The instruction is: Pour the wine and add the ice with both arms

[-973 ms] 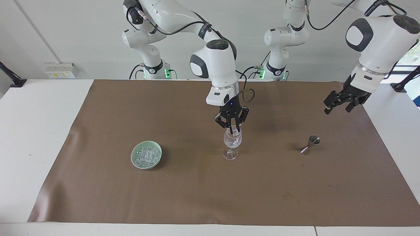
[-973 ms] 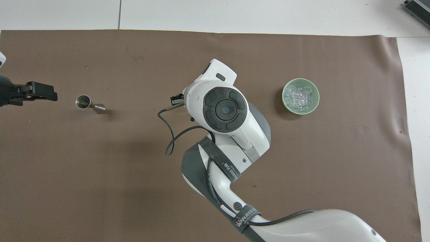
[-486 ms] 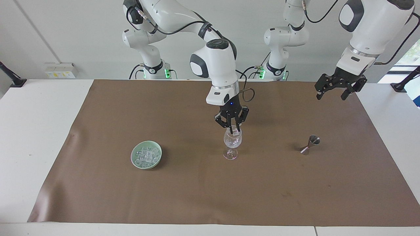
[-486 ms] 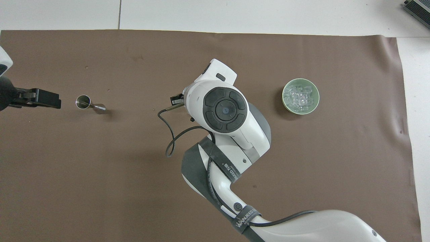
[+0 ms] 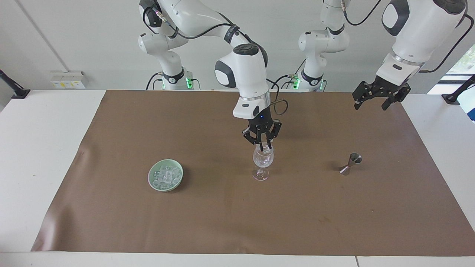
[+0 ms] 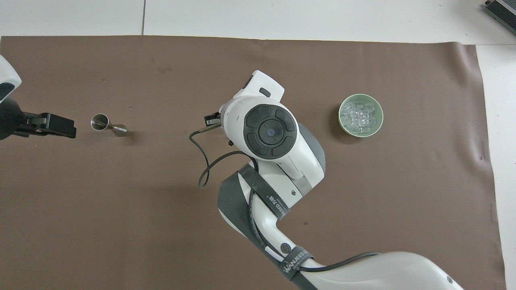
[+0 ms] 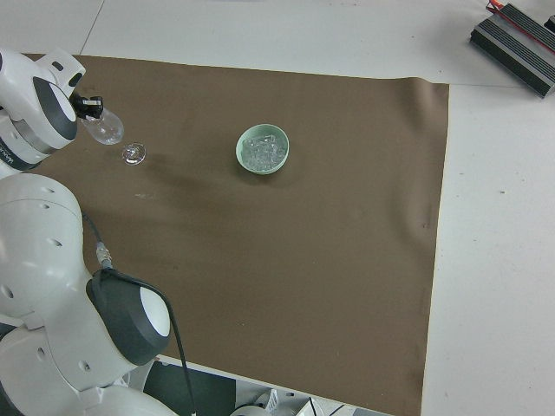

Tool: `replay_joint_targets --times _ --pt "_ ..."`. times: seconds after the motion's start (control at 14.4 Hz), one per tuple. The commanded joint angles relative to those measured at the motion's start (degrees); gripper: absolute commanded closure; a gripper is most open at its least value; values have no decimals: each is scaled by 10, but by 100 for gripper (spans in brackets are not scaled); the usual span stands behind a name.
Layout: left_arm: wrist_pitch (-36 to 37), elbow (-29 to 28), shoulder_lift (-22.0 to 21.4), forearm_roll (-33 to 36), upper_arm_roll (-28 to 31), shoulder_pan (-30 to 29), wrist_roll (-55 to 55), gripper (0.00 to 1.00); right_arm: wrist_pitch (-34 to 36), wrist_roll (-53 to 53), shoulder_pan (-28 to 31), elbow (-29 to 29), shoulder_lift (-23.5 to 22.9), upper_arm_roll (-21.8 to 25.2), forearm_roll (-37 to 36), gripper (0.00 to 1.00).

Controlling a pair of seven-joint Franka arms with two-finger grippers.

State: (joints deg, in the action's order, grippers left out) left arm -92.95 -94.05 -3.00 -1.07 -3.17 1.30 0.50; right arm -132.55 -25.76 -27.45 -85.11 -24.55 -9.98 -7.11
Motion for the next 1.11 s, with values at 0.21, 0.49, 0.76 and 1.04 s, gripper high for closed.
replay_joint_targets --times 0.21,0.49,0.76,1.04 --pt "18 1 -21 -4 6 5 5 0 10 -3 -1 -2 6 0 -12 72" --pt "19 1 -27 -5 7 5 5 0 10 -3 0 -2 6 -1 -19 69" --pt "50 -2 -20 -6 7 5 8 0 10 -3 0 -2 6 -1 -19 69" --pt "60 -11 -17 -6 7 9 14 0 14 -3 0 -1 9 -1 -19 69"
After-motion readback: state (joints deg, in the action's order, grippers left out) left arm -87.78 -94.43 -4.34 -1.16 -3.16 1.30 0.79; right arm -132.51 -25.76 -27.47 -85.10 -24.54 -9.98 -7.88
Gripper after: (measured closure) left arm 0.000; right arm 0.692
